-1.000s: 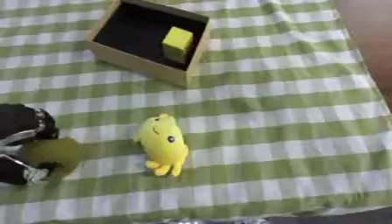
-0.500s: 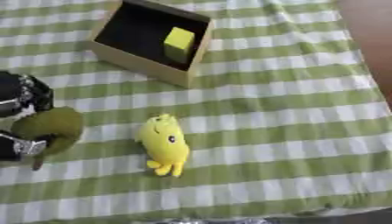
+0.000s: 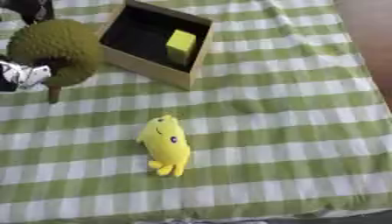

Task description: Pick up objects on the table and place them in the box.

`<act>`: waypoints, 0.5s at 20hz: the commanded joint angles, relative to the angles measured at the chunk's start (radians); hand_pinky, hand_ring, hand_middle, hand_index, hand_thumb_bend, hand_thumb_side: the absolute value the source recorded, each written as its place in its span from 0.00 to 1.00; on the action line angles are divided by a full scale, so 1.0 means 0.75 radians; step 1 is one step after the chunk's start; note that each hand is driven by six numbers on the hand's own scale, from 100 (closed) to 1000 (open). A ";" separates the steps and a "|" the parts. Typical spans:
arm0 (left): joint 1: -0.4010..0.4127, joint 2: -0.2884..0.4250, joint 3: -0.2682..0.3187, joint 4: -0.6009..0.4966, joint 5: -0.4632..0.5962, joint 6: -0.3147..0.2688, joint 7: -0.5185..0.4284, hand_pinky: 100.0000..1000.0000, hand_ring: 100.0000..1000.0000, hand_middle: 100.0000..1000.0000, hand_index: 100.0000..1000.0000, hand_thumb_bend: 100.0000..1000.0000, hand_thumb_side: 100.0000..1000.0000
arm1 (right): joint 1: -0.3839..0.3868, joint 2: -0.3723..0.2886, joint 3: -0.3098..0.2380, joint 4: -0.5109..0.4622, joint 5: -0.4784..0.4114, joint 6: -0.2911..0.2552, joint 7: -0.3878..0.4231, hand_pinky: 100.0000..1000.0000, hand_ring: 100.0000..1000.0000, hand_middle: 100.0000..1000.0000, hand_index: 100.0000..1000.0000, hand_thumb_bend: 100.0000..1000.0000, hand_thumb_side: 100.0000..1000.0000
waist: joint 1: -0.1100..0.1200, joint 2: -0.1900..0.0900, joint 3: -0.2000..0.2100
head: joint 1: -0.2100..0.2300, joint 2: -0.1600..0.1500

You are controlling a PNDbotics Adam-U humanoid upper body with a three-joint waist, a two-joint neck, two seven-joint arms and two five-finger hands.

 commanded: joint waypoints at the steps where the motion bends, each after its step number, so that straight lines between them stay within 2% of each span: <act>1: -0.089 -0.041 0.001 -0.005 0.073 0.045 -0.039 0.48 0.51 0.39 0.44 0.00 0.19 | -0.005 -0.034 -0.011 -0.002 0.006 -0.003 0.011 1.00 1.00 0.35 0.86 0.00 0.41 | -0.003 -0.049 -0.003 | -0.002 0.003; 5: -0.216 -0.144 -0.025 0.115 0.097 0.061 -0.062 0.47 0.50 0.41 0.44 0.00 0.21 | -0.018 -0.031 -0.006 0.007 0.002 -0.001 0.028 1.00 1.00 0.35 0.86 0.00 0.41 | -0.003 -0.045 -0.008 | 0.004 -0.012; 10: -0.367 -0.316 -0.059 0.377 -0.001 -0.001 -0.027 0.47 0.50 0.41 0.45 0.00 0.17 | -0.049 -0.023 0.007 0.022 -0.005 -0.001 0.055 1.00 1.00 0.35 0.86 0.00 0.41 | -0.008 -0.039 -0.025 | 0.017 -0.024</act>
